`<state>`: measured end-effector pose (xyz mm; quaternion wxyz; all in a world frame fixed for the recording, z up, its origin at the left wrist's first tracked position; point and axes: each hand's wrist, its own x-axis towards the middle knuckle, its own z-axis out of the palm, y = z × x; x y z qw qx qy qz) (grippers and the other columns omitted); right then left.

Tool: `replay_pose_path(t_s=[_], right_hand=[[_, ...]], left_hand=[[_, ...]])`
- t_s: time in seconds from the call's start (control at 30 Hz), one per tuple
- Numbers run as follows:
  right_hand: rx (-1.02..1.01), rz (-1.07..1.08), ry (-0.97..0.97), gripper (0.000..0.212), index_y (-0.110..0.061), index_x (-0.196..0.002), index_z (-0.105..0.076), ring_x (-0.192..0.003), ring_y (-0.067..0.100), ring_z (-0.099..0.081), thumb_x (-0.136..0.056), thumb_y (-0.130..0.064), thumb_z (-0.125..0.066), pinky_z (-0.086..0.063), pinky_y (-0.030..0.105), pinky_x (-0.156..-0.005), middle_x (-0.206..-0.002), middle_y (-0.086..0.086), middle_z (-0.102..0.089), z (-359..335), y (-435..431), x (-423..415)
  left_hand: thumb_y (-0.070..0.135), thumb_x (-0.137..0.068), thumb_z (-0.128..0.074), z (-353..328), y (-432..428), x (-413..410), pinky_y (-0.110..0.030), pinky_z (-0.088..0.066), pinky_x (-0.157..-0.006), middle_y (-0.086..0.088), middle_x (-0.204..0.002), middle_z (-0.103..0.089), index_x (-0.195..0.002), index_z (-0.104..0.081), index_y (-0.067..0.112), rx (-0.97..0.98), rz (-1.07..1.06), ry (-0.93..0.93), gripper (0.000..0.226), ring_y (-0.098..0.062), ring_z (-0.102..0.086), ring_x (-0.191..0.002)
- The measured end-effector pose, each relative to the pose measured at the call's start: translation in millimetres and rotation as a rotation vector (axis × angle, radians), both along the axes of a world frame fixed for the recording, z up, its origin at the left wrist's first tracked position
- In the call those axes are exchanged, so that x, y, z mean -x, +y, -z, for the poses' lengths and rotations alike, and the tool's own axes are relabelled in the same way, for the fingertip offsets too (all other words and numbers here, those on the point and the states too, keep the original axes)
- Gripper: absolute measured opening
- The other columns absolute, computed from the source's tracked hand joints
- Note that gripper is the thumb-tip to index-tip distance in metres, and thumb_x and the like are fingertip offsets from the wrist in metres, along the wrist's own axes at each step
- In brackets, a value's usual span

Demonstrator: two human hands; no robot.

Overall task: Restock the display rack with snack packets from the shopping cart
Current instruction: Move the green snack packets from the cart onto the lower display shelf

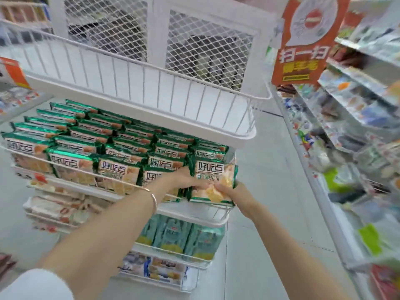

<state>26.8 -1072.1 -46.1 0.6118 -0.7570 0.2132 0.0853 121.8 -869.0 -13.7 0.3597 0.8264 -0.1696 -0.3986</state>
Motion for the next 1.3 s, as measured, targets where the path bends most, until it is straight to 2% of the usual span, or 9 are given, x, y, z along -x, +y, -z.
replay_pose_path(t_s=[0.17,0.27,0.43,0.57,0.63,0.73,0.9,1.13,1.3], right_hand=[[0.068,0.012,-0.191,0.081,-0.017,-0.13,-0.054,-0.101,0.021,-0.072,-0.062,-0.034,-0.094,-0.059,0.041,-0.088,-0.115,0.002,-0.073,23,6,-2],[0.129,0.022,-0.233,0.087,-0.017,-0.128,-0.053,-0.097,0.017,-0.072,-0.056,-0.039,-0.096,-0.059,0.037,-0.083,-0.11,-0.001,-0.074,22,9,-6],[0.256,-0.113,-0.12,0.056,-0.02,-0.111,-0.071,-0.086,0.003,-0.071,-0.063,-0.039,-0.092,-0.055,0.034,-0.086,-0.09,-0.015,-0.075,39,21,4],[0.071,-0.106,0.033,0.116,-0.021,-0.155,-0.02,-0.126,0.021,-0.057,-0.066,-0.059,-0.084,-0.042,0.048,-0.11,-0.143,0.004,-0.055,10,2,1],[0.038,0.088,-0.081,0.108,-0.035,-0.155,-0.012,-0.131,0.024,-0.049,-0.072,-0.071,-0.07,-0.041,0.046,-0.108,-0.149,0.003,-0.042,-9,-4,-2],[0.092,0.09,-0.173,0.046,-0.028,-0.141,-0.043,-0.112,0.015,-0.063,-0.099,-0.048,-0.05,-0.053,0.038,-0.097,-0.127,-0.004,-0.061,-17,13,-12],[0.327,0.113,-0.116,0.023,-0.026,-0.116,-0.062,-0.09,0.023,-0.069,-0.103,-0.03,-0.043,-0.058,0.047,-0.082,-0.102,0.003,-0.071,5,19,-26],[0.818,-0.036,-0.055,0.043,-0.024,-0.146,-0.039,-0.084,0.032,-0.061,-0.107,-0.037,-0.026,-0.045,0.033,-0.071,-0.12,0.016,-0.053,30,58,-40],[0.613,0.004,-0.092,0.04,-0.029,-0.146,-0.042,-0.053,0.015,-0.045,-0.107,-0.03,-0.034,-0.037,0.018,-0.044,-0.083,0.006,-0.05,42,36,-31]], left_hand=[[0.029,-0.078,-0.083,8,1,5,-0.025,-0.035,-0.101,0.014,-0.125,-0.051,-0.136,-0.047,0.023,0.101,-0.051,-0.201,0.068,-0.01,-0.048,-0.12],[0.034,-0.063,-0.093,14,2,-3,-0.03,-0.047,-0.101,0.004,-0.127,-0.064,-0.143,-0.041,0.018,0.095,-0.068,-0.295,0.096,-0.02,-0.059,-0.122],[0.061,-0.063,-0.084,20,15,4,-0.039,-0.015,-0.12,-0.008,-0.163,-0.021,-0.159,-0.005,0.017,-0.128,0.065,-0.599,0.132,-0.026,-0.019,-0.148],[0.065,-0.058,-0.085,32,28,2,-0.043,-0.011,-0.122,-0.003,-0.166,-0.009,-0.157,0.011,0.026,-0.097,0.107,-0.516,0.143,-0.024,-0.013,-0.151],[0.068,-0.052,-0.085,23,26,-5,-0.05,-0.016,-0.122,0.006,-0.167,0.001,-0.154,0.016,0.042,0.045,0.026,-0.485,0.146,-0.021,-0.011,-0.152],[0.076,-0.056,-0.077,15,12,-13,-0.05,-0.017,-0.122,0.014,-0.165,0.008,-0.155,0.007,0.044,-0.019,0.177,-0.617,0.134,-0.021,-0.008,-0.153],[0.082,-0.067,-0.064,19,-6,-16,-0.047,-0.011,-0.122,0.0,-0.167,-0.005,-0.159,-0.008,0.029,-0.208,0.342,-0.783,0.119,-0.025,-0.013,-0.152],[0.096,-0.068,-0.037,67,36,-23,-0.049,0.005,-0.122,0.003,-0.166,0.014,-0.159,0.006,0.03,-0.37,0.415,-0.864,0.12,-0.017,0.011,-0.153],[0.098,-0.064,-0.017,63,19,-24,-0.06,0.004,-0.12,0.004,-0.165,0.02,-0.157,0.008,0.038,-0.394,0.441,-0.777,0.113,-0.019,0.013,-0.153]])
